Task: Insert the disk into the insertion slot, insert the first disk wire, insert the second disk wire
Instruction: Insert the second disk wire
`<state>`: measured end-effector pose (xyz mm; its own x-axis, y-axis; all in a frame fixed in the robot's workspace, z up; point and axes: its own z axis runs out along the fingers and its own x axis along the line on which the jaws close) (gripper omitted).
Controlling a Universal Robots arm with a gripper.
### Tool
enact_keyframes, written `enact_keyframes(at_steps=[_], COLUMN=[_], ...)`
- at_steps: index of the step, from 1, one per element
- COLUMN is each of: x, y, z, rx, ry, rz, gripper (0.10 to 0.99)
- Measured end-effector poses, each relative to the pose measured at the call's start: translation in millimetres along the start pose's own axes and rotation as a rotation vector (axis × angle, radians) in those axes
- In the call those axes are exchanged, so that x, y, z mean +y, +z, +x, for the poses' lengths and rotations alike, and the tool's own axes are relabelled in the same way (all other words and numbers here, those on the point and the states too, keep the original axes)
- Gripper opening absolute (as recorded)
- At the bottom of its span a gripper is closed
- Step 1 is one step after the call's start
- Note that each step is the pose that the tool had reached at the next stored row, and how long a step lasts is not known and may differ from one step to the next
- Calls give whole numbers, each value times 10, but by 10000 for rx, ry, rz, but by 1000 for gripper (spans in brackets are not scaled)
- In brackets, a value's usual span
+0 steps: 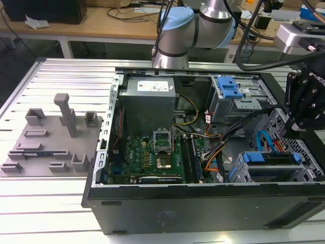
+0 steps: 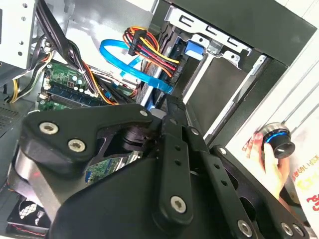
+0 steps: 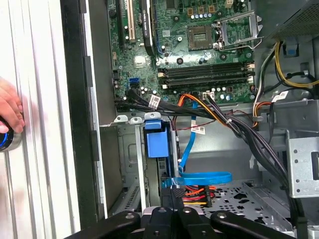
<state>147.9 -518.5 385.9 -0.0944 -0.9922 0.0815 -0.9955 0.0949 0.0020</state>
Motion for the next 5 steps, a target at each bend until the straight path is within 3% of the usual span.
enact_keyframes(at_steps=[5], x=[0], y=[0], z=[0], rx=[19], ry=[0], rz=[2], gripper=[106])
